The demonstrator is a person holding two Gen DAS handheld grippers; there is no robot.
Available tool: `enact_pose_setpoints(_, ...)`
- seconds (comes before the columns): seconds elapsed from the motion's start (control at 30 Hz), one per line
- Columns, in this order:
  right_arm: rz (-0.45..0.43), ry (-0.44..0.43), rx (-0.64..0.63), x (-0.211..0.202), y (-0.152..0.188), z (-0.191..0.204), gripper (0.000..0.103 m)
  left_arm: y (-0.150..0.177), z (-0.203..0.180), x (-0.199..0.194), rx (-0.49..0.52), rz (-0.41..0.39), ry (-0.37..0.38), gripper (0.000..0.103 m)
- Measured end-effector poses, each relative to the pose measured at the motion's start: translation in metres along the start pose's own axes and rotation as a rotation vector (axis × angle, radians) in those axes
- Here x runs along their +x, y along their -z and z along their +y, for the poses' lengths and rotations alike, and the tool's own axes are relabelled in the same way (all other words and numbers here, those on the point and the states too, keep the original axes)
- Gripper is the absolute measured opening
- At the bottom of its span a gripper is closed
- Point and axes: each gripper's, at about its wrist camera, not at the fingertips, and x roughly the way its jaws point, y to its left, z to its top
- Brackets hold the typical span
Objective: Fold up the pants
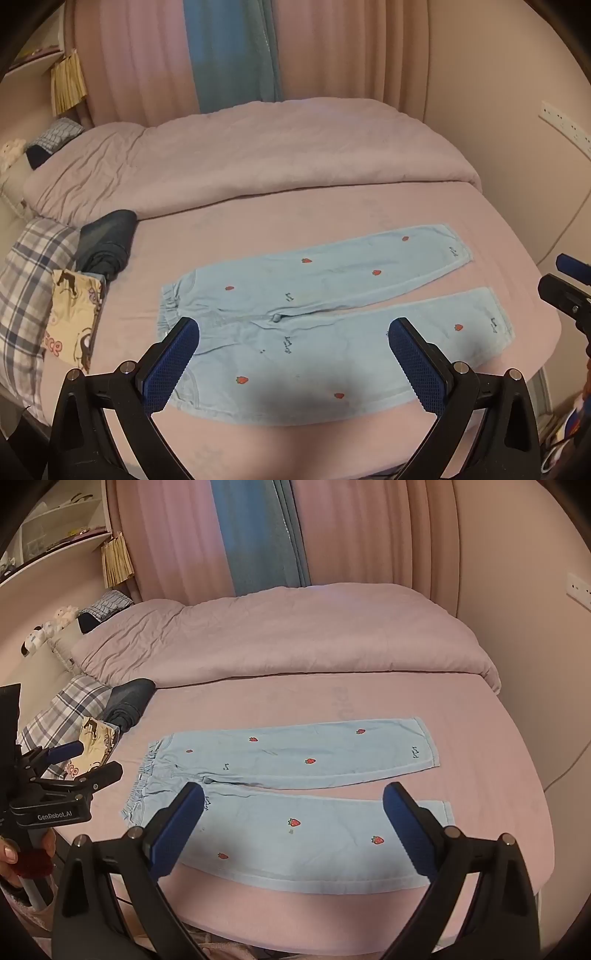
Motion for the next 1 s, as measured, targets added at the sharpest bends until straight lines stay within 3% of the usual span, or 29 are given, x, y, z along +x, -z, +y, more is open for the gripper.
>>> enact_pose_setpoints(1.0, -0.006, -0.003, -0.003, 0.0002, -0.0003, -0.0049, 0.098, 0.0030, 0.0024, -0.0013, 0.005, -0.005, 0.000, 0.103)
